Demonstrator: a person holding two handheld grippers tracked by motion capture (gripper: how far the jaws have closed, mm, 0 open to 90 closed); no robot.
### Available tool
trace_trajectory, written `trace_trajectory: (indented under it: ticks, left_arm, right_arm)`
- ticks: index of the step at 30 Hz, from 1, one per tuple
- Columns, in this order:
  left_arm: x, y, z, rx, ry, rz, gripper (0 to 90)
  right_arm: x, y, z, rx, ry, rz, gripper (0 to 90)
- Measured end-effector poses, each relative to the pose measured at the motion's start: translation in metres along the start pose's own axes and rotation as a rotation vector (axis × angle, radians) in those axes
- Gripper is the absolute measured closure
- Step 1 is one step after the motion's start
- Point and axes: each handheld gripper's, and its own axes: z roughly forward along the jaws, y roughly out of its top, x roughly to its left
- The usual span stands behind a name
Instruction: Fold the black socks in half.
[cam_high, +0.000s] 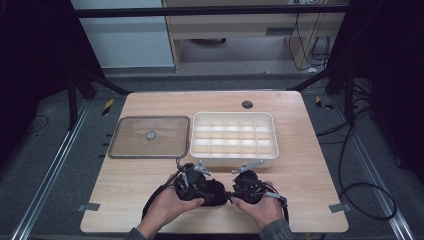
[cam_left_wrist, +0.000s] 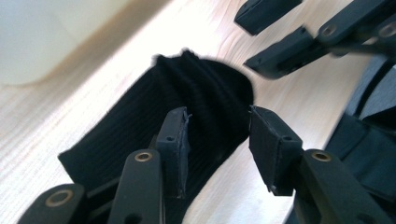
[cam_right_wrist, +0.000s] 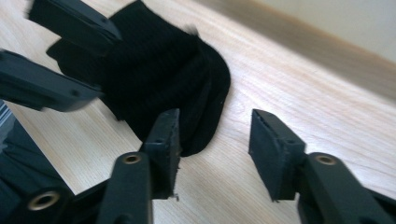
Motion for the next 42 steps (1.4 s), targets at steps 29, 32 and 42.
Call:
trace_trajectory:
  ticks: [29, 32, 42]
  left_arm:
    - [0.037, -0.070, -0.023, 0.000, 0.182, -0.044, 22.9]
    - [0.037, -0.076, -0.024, 0.003, 0.190, -0.037, 22.8]
    - [0.034, -0.084, -0.026, -0.021, 0.193, -0.043, 20.4]
  right_arm:
    - [0.024, 0.035, 0.023, -0.011, -0.035, 0.015, 37.5]
    - [0.022, 0.035, 0.024, -0.007, -0.038, 0.026, 35.9]
    - [0.024, 0.030, 0.028, -0.020, -0.032, 0.031, 35.1]
